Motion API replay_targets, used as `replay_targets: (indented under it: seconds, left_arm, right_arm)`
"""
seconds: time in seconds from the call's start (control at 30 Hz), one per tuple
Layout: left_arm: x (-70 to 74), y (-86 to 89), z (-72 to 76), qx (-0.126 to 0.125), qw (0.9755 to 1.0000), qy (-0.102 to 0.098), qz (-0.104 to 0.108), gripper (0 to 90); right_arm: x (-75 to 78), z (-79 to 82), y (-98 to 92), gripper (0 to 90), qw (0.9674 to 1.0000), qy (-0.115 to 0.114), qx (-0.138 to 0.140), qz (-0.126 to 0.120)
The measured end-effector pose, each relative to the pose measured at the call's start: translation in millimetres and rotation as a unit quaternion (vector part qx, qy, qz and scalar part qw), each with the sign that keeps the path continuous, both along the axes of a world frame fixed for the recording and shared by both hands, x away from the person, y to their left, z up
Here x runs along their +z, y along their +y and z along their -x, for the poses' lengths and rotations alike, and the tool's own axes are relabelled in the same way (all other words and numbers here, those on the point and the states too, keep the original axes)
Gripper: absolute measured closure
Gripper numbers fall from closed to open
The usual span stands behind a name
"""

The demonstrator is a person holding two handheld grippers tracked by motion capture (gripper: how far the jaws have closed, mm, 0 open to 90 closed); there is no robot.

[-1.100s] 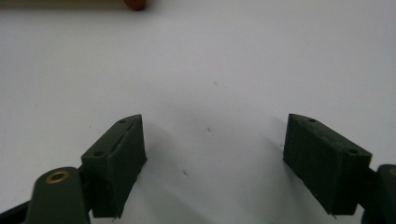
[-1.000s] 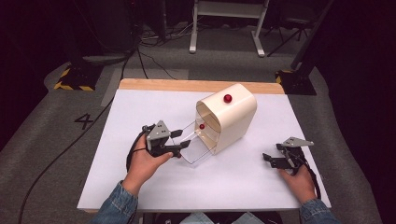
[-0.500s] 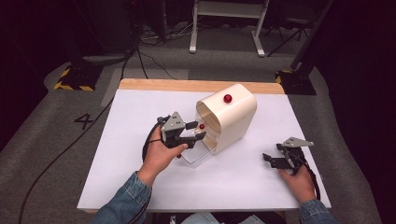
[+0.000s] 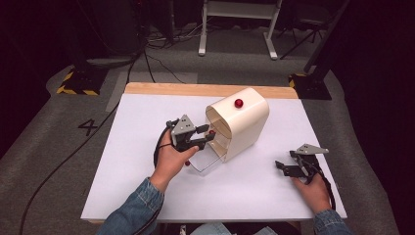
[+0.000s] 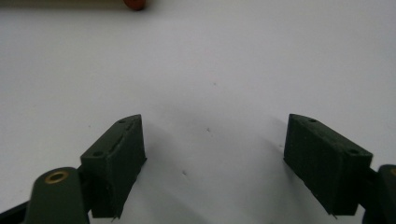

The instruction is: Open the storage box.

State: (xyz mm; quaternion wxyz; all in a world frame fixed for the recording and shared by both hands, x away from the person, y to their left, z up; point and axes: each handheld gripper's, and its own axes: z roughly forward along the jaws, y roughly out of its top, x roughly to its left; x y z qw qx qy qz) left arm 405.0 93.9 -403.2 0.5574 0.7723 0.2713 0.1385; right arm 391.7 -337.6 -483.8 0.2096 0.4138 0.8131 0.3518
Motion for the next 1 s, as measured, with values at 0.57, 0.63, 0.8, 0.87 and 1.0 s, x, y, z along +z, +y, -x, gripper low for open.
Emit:
replay_targets:
  seconds: [0.57, 0.63, 0.8, 0.87, 1.0]
  left_arm:
    - [1.1, -1.6, 2.4, -0.005, 0.9999, -0.006, -0.01, 73.6]
    - [1.1, -1.4, 2.4, -0.004, 0.9999, -0.01, -0.012, 73.7]
    - [2.2, 1.0, 5.7, -0.005, 0.9999, -0.009, -0.012, 73.7]
    - [2.9, 4.1, 8.7, -0.004, 0.9998, -0.01, -0.014, 73.7]
    - [4.7, 11.9, 17.0, 0.002, 0.9998, -0.012, -0.016, 73.7]
  right_arm:
    - [0.0, -0.2, -0.1, 20.6, 1.0, 0.001, 0.0, 0.0]
    - [-0.1, -0.2, -0.1, 20.5, 1.0, 0.0, 0.0, 0.0]
    - [-0.1, -0.1, 0.0, 20.5, 1.0, 0.0, 0.0, 0.0]
    - [-0.1, -0.3, -0.3, 20.5, 1.0, 0.001, 0.0, -0.001]
    - [-0.1, -0.3, -0.2, 20.5, 1.0, 0.001, 0.0, -0.001]
